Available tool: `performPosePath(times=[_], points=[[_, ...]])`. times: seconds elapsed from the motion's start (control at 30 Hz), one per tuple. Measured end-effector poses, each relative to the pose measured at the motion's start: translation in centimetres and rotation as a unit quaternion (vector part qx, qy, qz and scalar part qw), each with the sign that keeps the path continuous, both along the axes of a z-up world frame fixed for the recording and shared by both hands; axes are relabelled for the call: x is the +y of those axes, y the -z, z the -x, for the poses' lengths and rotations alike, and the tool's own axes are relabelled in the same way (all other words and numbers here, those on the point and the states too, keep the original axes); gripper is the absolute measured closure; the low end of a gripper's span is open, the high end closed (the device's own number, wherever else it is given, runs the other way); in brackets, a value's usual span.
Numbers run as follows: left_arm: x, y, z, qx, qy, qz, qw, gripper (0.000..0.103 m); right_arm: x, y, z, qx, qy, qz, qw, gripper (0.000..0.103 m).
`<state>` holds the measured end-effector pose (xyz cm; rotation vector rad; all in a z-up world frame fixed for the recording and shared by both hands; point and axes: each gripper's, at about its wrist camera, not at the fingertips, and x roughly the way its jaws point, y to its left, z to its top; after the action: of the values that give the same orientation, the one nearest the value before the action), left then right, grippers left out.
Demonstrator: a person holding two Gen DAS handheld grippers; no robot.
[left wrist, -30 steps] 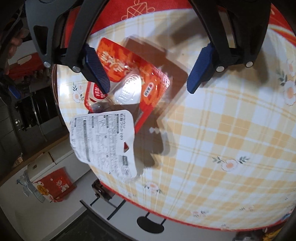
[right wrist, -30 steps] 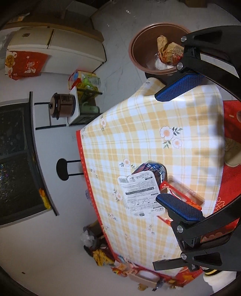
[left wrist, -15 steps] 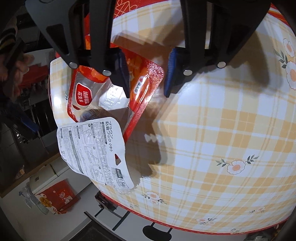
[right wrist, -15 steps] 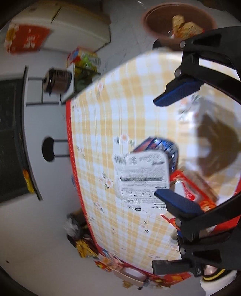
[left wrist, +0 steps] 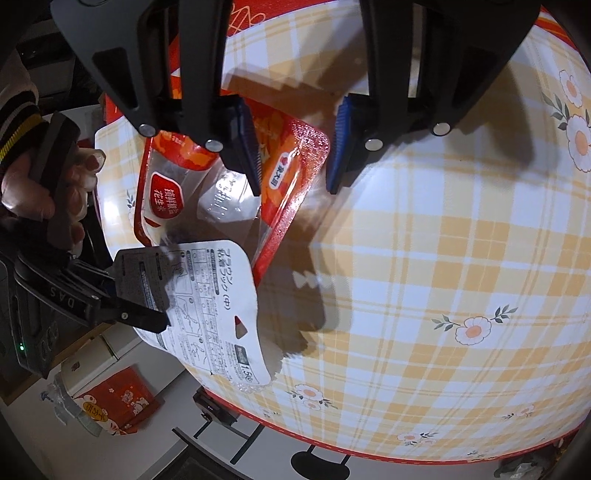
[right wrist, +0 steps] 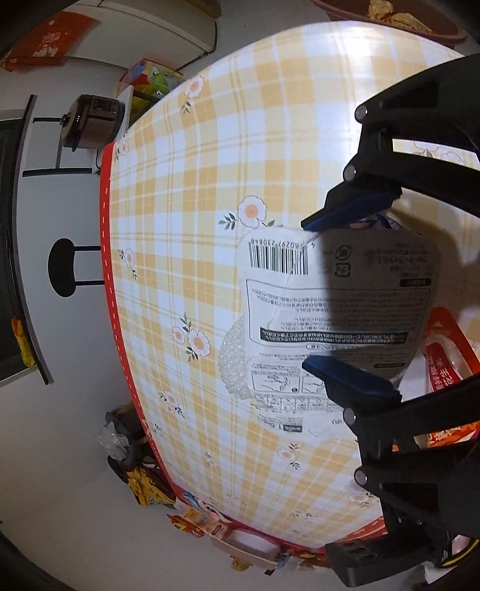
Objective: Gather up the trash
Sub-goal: 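Grasp the red-orange wrapper with the left tool while the right grasps the white packet, then release the white packet from the right tool into the bin while the left holds the wrapper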
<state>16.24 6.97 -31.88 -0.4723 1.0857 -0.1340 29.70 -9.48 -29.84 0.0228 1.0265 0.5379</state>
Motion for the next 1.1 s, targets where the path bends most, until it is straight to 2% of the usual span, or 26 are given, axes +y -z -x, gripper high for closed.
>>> performPosePath(times=[0.2, 0.4, 0.83, 1.1], points=[[-0.3, 0.2, -0.1, 0.004, -0.001, 0.002, 1.0, 0.066, -0.4, -0.3, 1.1, 0.0, -0.001, -0.015, 1.0, 0.055], [-0.5, 0.5, 0.0, 0.008, -0.002, 0.004, 1.0, 0.067, -1.0, -1.0, 2.1, -0.002, 0.003, -0.034, 0.999, 0.065], [-0.2, 0.4, 1.1, 0.009, -0.011, 0.004, 0.9999, 0.07, -1.6, -2.2, 4.7, -0.001, -0.006, -0.071, 0.997, 0.073], [1.3, -0.2, 2.3, 0.0, -0.026, 0.004, 0.9996, 0.072, -1.9, -4.7, 6.7, -0.024, -0.009, -0.109, 0.994, 0.079]])
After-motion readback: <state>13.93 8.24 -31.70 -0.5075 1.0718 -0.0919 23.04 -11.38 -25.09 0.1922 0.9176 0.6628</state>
